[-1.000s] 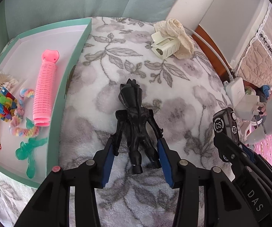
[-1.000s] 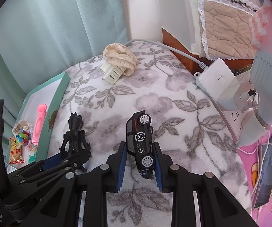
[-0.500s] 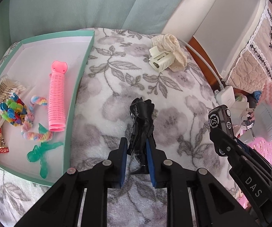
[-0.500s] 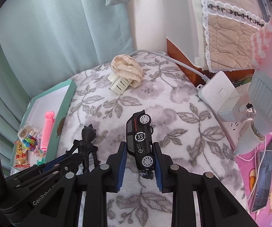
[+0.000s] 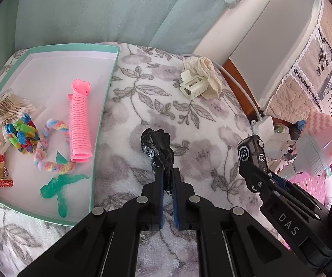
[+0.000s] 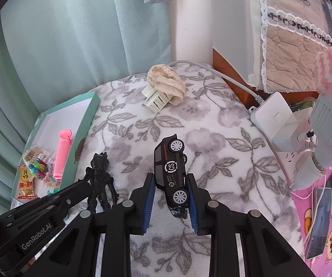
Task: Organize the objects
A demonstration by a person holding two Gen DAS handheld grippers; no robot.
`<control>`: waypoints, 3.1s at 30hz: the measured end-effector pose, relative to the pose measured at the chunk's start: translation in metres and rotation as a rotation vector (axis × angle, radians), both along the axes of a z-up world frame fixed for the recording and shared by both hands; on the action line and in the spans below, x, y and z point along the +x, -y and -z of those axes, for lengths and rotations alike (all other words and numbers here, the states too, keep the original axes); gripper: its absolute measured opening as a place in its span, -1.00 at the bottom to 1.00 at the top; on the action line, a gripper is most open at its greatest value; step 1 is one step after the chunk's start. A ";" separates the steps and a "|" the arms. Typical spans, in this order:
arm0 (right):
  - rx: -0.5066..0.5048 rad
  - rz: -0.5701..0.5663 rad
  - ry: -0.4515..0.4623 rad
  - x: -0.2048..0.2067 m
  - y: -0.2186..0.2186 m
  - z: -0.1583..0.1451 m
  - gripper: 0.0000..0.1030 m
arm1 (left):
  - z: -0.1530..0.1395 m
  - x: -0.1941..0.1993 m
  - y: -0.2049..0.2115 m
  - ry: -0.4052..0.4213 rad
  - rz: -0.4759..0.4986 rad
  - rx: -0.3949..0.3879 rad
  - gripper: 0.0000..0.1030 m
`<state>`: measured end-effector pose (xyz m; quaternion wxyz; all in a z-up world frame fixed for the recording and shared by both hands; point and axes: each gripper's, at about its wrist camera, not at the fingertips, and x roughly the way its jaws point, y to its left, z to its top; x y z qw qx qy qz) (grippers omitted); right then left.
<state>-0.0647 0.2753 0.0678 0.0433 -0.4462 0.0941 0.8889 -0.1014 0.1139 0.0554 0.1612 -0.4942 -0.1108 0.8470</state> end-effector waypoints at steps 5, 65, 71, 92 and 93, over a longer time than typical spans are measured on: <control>0.007 -0.017 -0.035 0.000 0.005 -0.014 -0.44 | -0.021 0.002 0.013 -0.060 -0.029 0.019 -0.88; 0.039 -0.437 0.060 -0.052 0.205 0.025 -0.44 | -0.007 0.009 0.193 -0.043 -0.394 0.099 -0.87; 0.043 -0.435 0.068 -0.049 0.205 0.023 -0.41 | -0.012 0.009 0.192 -0.040 -0.384 0.083 -0.86; 0.017 -0.388 -0.004 -0.012 0.176 -0.016 -0.25 | -0.052 0.035 0.181 -0.082 -0.428 -0.052 -0.29; 0.017 -0.386 -0.005 -0.009 0.175 -0.017 -0.21 | -0.052 0.037 0.182 -0.083 -0.439 -0.064 -0.25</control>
